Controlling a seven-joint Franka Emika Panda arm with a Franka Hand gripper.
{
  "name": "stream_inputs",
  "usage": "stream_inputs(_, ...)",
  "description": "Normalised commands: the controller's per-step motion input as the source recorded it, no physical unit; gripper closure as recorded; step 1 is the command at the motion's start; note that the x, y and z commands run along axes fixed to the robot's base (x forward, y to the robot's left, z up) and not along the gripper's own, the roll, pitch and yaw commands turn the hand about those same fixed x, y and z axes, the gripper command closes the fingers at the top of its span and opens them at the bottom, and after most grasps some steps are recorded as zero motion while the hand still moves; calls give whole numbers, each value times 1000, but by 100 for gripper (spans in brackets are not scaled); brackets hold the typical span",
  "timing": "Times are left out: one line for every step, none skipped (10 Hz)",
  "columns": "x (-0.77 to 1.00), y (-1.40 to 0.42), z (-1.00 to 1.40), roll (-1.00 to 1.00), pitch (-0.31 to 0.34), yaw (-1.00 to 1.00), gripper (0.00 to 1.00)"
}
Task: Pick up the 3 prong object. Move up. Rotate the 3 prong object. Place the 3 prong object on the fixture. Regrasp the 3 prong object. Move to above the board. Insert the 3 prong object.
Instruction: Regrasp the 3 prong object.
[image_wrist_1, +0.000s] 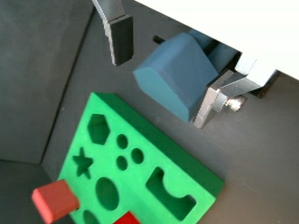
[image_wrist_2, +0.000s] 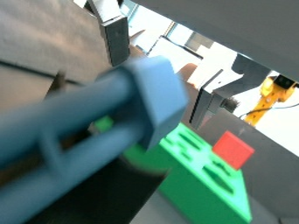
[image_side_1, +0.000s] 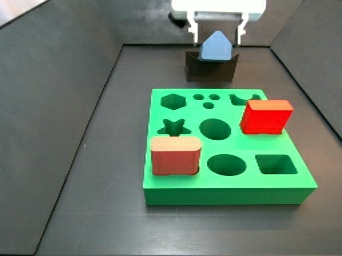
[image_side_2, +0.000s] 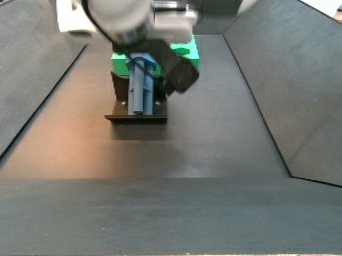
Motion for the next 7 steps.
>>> stream_inputs(-33, 5, 1000, 2, 39, 78, 0)
stream_inputs(-41, 8, 972, 7, 63, 54, 0)
stream_inputs(-32, 12, 778, 10, 80, 36, 0)
stream_inputs(-26, 12, 579, 13, 93, 19, 0)
stream_inputs(-22, 14, 379, 20, 101, 1, 0)
stream_inputs(148, -630, 838, 1000, 47, 24, 0)
stream_inputs(146, -610, 701, 1000, 47, 23, 0)
